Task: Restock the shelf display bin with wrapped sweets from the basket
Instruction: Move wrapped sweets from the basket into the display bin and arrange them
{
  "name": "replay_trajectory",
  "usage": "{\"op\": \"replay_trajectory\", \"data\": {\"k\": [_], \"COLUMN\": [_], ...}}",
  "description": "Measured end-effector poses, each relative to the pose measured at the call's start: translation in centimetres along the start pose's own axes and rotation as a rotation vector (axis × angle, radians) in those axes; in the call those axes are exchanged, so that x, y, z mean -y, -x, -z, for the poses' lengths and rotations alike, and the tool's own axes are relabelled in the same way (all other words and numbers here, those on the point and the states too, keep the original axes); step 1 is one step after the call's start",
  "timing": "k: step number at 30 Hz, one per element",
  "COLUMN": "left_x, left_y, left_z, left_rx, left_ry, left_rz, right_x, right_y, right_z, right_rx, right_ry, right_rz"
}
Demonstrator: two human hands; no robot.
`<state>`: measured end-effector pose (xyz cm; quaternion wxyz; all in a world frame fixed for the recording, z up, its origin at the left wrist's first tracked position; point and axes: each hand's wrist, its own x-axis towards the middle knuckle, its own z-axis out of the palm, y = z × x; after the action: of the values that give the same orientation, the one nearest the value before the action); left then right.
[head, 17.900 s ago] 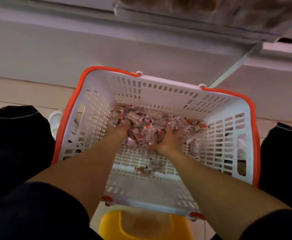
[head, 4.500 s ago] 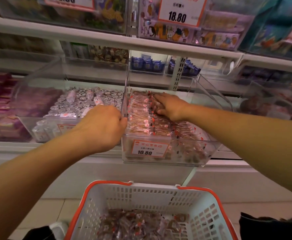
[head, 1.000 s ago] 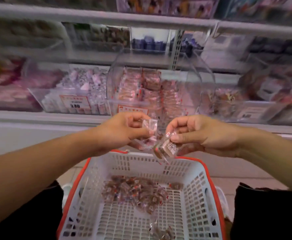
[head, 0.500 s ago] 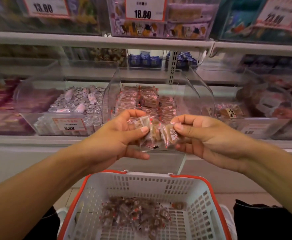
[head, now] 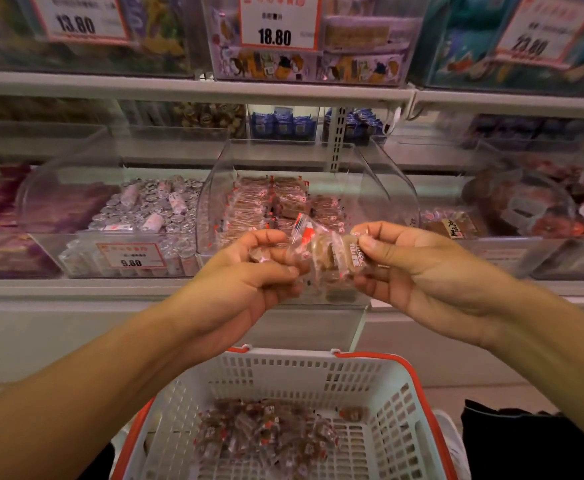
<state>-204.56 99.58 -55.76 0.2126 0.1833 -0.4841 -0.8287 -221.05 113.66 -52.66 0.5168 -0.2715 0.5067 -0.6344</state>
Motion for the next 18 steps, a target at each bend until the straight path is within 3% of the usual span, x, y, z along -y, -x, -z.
{"op": "replay_trajectory", "data": {"k": [5,10,18], "left_x": [0.2,0.0,0.1], "left_y": [0.7,0.8,0.4], "left_z": [-0.1,-0.2,-0.2], "left_rx": [0.065,0.064,0.052], "left_ry": [-0.201,-0.575,-0.607], "left_rz": [-0.117,-0.318,-0.329], "right_x": [-0.5,-1.5,-2.5], "right_y": [-0.3,-0.5,-0.6], "right_z": [-0.3,-1.1,-2.3], "right_rx": [-0.04,-0.106,-0.189], "right_ry": [-0.126,-0.14,-0.11], "right_rz": [-0.093,-0.121,-0.158]}}
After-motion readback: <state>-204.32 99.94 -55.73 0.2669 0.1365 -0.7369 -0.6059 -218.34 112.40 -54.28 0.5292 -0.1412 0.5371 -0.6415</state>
